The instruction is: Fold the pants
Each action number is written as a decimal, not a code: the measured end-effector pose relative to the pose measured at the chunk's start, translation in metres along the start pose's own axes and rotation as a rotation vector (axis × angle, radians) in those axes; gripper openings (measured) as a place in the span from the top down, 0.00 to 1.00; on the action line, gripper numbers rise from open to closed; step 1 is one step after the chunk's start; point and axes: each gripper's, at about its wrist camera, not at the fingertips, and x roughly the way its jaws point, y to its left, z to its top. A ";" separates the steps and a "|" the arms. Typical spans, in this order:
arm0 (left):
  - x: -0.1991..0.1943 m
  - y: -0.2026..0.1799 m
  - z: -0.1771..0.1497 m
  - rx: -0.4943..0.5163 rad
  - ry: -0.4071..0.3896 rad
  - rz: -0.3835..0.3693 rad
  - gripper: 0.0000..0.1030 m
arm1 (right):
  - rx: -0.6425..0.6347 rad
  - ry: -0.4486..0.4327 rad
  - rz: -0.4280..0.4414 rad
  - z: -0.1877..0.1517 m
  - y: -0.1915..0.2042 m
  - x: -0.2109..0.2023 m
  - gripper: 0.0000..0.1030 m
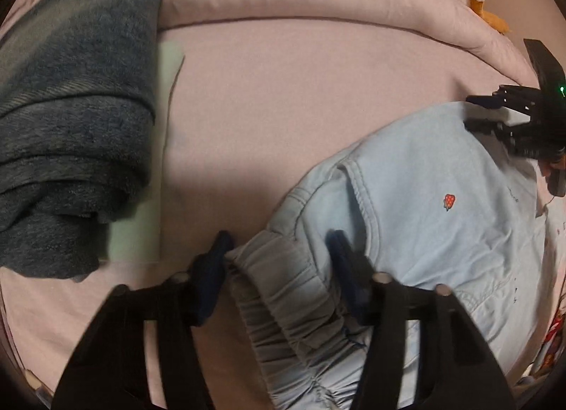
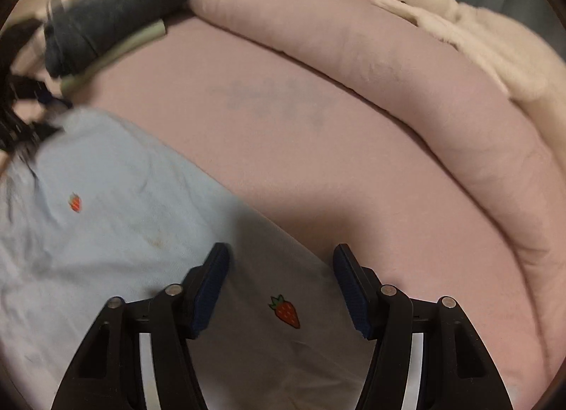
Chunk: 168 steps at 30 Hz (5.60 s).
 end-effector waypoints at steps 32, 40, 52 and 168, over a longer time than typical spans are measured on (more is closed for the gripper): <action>-0.026 0.004 0.009 -0.011 -0.061 -0.037 0.72 | 0.088 0.013 0.040 0.019 -0.022 0.015 0.75; -0.069 -0.026 -0.024 0.061 -0.200 0.079 0.89 | 0.078 -0.120 -0.056 -0.008 0.012 -0.044 0.95; -0.100 -0.078 -0.137 0.105 -0.386 0.126 0.89 | -0.024 -0.295 -0.098 -0.102 0.100 -0.158 0.95; -0.001 -0.359 -0.157 0.432 -0.070 -0.161 0.91 | 1.628 -0.763 0.068 -0.528 -0.052 -0.247 0.60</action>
